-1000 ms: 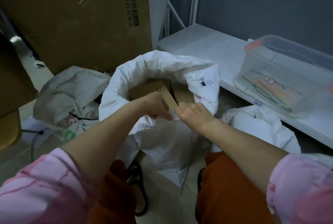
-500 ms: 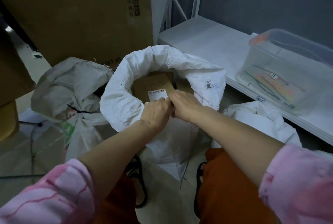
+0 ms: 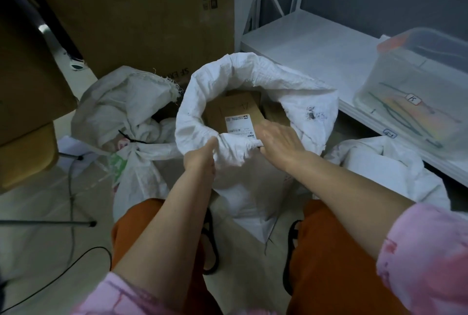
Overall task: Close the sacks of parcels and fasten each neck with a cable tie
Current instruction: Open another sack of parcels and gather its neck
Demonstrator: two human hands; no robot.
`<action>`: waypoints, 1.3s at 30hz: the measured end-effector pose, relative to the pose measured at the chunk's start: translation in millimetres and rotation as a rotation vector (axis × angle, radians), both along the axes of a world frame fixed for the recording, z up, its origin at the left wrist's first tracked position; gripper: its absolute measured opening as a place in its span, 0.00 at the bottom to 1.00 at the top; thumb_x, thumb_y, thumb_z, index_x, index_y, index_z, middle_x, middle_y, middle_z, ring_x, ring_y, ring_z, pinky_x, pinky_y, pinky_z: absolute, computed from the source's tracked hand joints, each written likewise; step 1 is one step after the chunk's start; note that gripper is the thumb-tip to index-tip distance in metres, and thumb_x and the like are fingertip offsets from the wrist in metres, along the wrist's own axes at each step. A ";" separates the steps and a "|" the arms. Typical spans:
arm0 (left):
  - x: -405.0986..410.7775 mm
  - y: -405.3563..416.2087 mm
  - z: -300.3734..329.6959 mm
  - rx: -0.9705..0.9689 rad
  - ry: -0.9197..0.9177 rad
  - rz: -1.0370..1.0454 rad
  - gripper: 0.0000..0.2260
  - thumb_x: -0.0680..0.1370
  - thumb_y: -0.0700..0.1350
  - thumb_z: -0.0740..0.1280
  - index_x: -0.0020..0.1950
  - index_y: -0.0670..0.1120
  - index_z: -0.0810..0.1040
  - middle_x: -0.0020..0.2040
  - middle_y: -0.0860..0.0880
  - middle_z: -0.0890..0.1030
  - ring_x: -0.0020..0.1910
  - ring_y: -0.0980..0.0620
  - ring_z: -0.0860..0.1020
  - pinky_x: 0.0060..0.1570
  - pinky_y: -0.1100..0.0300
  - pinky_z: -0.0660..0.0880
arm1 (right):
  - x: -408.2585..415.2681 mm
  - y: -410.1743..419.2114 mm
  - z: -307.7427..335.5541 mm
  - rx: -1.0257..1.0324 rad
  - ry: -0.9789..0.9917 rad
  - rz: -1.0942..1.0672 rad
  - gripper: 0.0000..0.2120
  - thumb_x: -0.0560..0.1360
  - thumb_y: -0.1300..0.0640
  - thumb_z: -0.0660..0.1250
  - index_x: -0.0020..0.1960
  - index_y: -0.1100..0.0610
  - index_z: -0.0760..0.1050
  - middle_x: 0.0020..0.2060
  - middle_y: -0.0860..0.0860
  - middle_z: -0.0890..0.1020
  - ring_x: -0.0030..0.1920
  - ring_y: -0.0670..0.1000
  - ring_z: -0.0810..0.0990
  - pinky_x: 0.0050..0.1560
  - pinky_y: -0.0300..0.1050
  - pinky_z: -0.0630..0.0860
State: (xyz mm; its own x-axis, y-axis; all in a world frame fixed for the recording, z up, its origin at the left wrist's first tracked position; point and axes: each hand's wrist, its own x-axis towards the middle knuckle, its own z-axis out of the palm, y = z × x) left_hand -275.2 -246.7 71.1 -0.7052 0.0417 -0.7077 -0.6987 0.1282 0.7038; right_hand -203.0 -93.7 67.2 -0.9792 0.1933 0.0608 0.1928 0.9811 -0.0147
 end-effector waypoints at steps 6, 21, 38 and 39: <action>-12.9 8.4 1.1 0.196 -0.211 -0.035 0.16 0.83 0.42 0.58 0.34 0.44 0.65 0.19 0.50 0.61 0.11 0.59 0.57 0.14 0.71 0.54 | 18.8 10.3 12.1 0.009 0.010 -0.057 0.09 0.75 0.61 0.65 0.54 0.60 0.71 0.51 0.55 0.74 0.48 0.57 0.75 0.39 0.47 0.65; -26.3 -30.2 -38.0 0.224 -0.125 0.348 0.08 0.76 0.40 0.61 0.37 0.44 0.70 0.20 0.50 0.70 0.16 0.57 0.65 0.15 0.70 0.59 | 19.4 8.2 -2.7 0.043 0.133 0.058 0.09 0.70 0.67 0.67 0.48 0.61 0.71 0.44 0.56 0.73 0.42 0.58 0.73 0.32 0.48 0.63; -45.4 -23.3 -26.3 0.715 -0.247 0.241 0.20 0.81 0.56 0.56 0.42 0.41 0.73 0.22 0.50 0.74 0.15 0.59 0.70 0.16 0.72 0.65 | 28.9 21.8 -3.1 0.020 0.179 0.018 0.07 0.71 0.68 0.64 0.49 0.62 0.72 0.44 0.58 0.73 0.42 0.59 0.72 0.32 0.49 0.63; -43.6 -22.5 -24.0 0.514 -0.171 0.206 0.18 0.83 0.53 0.54 0.45 0.41 0.73 0.27 0.48 0.79 0.22 0.59 0.77 0.24 0.72 0.73 | 28.0 19.6 -5.2 0.034 0.176 0.029 0.07 0.71 0.68 0.65 0.48 0.62 0.72 0.44 0.57 0.73 0.41 0.58 0.72 0.32 0.48 0.63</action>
